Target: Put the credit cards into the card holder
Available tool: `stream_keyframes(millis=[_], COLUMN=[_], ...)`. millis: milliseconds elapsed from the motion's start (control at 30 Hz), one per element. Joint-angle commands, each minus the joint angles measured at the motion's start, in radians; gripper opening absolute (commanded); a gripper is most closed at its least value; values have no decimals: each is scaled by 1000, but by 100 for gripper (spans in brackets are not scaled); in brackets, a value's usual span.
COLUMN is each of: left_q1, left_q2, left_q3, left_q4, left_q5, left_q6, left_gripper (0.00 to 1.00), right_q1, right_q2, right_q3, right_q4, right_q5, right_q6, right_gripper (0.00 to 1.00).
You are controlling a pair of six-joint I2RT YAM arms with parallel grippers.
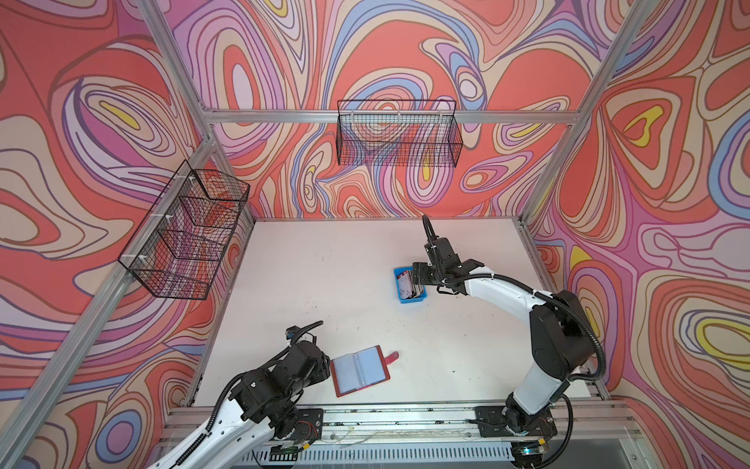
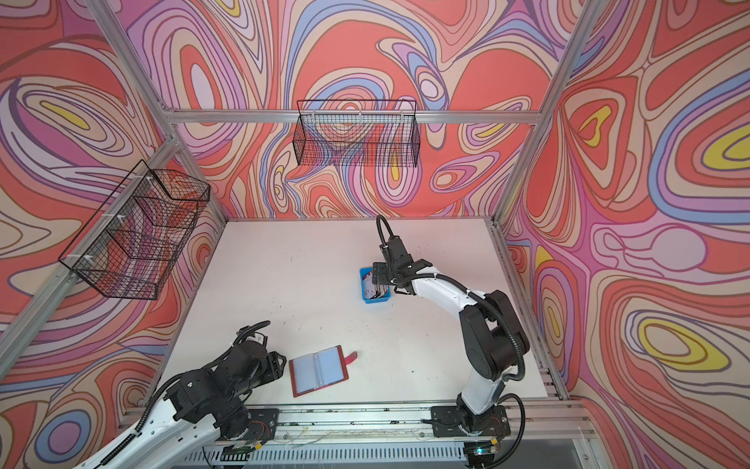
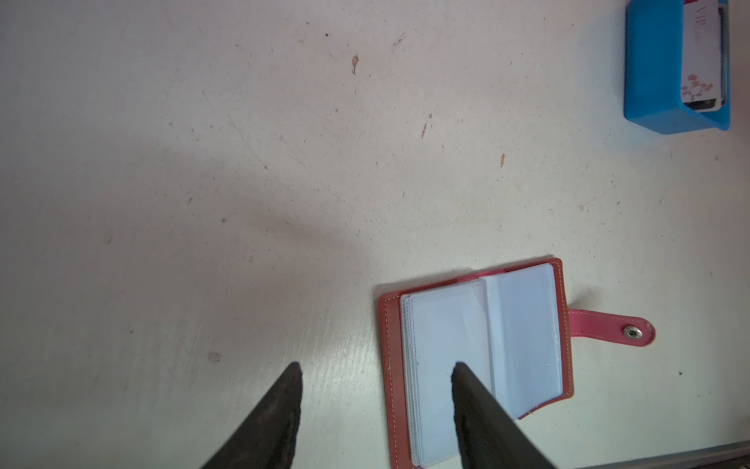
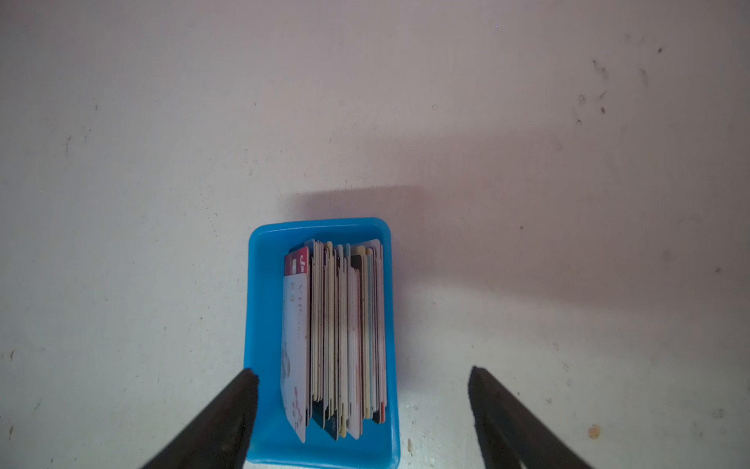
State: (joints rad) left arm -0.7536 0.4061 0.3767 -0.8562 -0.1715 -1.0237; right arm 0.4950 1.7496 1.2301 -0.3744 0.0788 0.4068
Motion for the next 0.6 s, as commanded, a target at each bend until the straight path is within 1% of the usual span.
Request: stream_keyframes(millis=[0, 100, 233, 567], left_q1=[-4, -4, -4, -4], left_q2=[7, 7, 0, -6], left_q3=[-12, -13, -15, -18], left_q4=[3, 3, 3, 0], left_q5=[-3, 1, 4, 3], left_q6=[1, 1, 2, 1], left_gripper=[61, 61, 61, 61], right_q1=[5, 5, 11, 45], right_q2=[62, 92, 134, 227], right_q3=[35, 46, 71, 140], right_q4=[-14, -9, -17, -70], right_q5=[-47, -37, -24, 73], right_q6=[-30, -34, -35, -42], right_gripper=[91, 93, 93, 89])
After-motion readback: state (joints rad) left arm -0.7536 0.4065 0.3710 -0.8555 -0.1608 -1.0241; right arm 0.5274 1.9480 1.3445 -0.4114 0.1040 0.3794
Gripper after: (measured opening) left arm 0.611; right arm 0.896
